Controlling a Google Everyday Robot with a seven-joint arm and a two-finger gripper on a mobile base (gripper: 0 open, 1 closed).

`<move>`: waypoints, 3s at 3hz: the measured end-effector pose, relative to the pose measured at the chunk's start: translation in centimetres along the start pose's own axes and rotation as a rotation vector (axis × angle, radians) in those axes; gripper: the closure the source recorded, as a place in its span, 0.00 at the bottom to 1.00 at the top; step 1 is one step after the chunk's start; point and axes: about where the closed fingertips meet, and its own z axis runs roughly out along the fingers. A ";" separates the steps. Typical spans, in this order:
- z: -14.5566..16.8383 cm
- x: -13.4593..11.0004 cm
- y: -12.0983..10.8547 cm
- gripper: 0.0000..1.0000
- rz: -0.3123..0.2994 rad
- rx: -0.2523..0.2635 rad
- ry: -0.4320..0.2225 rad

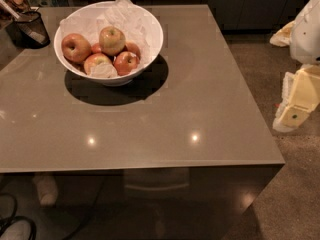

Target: Pick apple from white bowl

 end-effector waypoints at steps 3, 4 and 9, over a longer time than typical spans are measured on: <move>-2.1 -5.4 -4.4 0.00 -0.113 0.022 -0.070; -2.1 -5.4 -4.4 0.00 -0.113 0.022 -0.070; -1.8 -18.6 -10.7 0.00 -0.297 0.104 -0.191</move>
Offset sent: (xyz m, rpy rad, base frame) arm 0.0400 0.0266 0.0275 0.0384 -0.0096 0.0812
